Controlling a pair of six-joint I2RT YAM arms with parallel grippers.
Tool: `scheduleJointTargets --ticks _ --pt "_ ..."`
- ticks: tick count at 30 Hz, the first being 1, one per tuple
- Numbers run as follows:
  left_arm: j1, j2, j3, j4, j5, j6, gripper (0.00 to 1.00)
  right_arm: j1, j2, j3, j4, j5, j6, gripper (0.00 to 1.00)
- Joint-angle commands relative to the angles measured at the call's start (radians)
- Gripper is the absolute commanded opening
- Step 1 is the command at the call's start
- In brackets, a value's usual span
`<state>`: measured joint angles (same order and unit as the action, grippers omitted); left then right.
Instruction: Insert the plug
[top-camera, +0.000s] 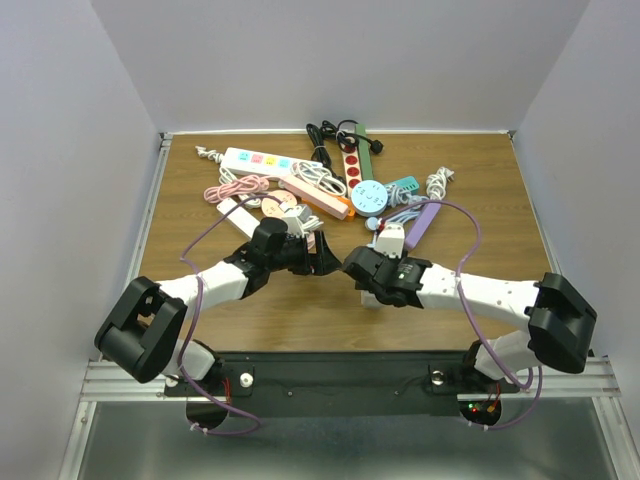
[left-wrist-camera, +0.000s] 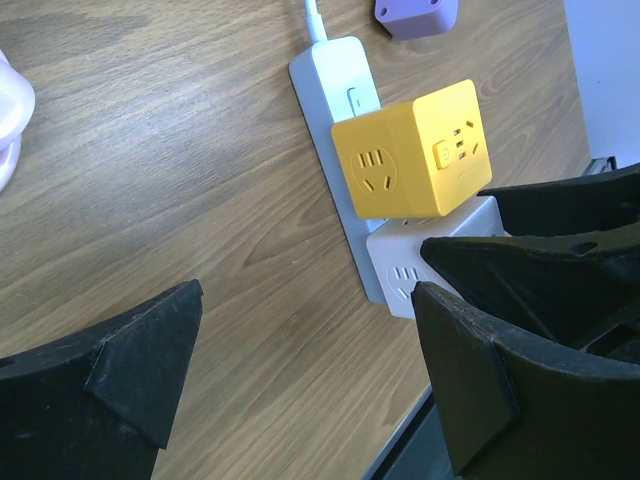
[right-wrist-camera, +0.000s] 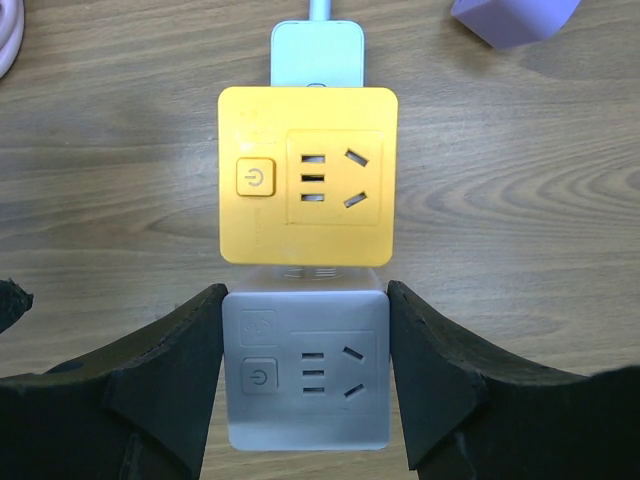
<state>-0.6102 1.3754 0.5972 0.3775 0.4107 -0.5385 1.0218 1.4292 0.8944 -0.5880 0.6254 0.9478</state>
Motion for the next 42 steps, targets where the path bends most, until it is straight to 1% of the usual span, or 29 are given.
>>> scheduleJointTargets --ticks 1,11,17,21,22,24,29,32,35,36,38,39,40,41,42 --pt "0.006 -0.013 -0.005 0.043 0.005 0.02 0.98 0.018 0.145 -0.115 -0.047 -0.199 0.066 0.01" --pt "0.007 -0.018 -0.005 0.043 0.007 0.018 0.98 0.018 0.206 -0.163 0.025 -0.217 0.074 0.0" --pt "0.018 -0.025 0.015 0.034 -0.003 0.02 0.98 -0.005 0.168 -0.154 0.025 -0.135 0.071 0.0" --pt "0.038 -0.048 0.045 0.011 -0.042 0.035 0.98 -0.086 0.148 -0.137 0.027 -0.057 0.011 0.0" --pt "0.041 -0.052 0.052 0.005 -0.053 0.035 0.98 -0.097 0.142 -0.129 0.025 -0.056 -0.001 0.0" --pt "0.05 -0.061 0.065 -0.012 -0.078 0.044 0.98 -0.12 0.126 -0.109 0.027 -0.004 -0.024 0.0" --pt "0.055 -0.079 0.121 -0.052 -0.134 0.063 0.98 -0.21 0.119 -0.061 0.085 0.071 -0.132 0.0" --pt "0.056 -0.098 0.154 -0.093 -0.197 0.094 0.98 -0.25 0.129 -0.042 0.134 0.091 -0.198 0.0" --pt "0.058 -0.13 0.165 -0.139 -0.298 0.114 0.98 -0.29 0.148 -0.019 0.175 0.112 -0.253 0.0" --pt "0.058 -0.139 0.161 -0.152 -0.362 0.115 0.98 -0.299 0.151 -0.012 0.181 0.117 -0.267 0.0" --pt "0.058 -0.17 0.144 -0.198 -0.444 0.106 0.98 -0.319 0.151 0.0 0.197 0.122 -0.3 0.0" --pt "0.058 -0.189 0.129 -0.213 -0.516 0.097 0.98 -0.324 0.148 0.011 0.203 0.122 -0.319 0.0" --pt "0.058 -0.202 0.119 -0.229 -0.548 0.089 0.98 -0.324 0.145 0.017 0.205 0.12 -0.325 0.0" --pt "0.056 -0.214 0.11 -0.265 -0.623 0.08 0.98 -0.324 0.136 0.024 0.209 0.106 -0.331 0.0" --pt "0.056 -0.226 0.099 -0.287 -0.66 0.068 0.98 -0.325 0.132 0.029 0.209 0.094 -0.334 0.0"
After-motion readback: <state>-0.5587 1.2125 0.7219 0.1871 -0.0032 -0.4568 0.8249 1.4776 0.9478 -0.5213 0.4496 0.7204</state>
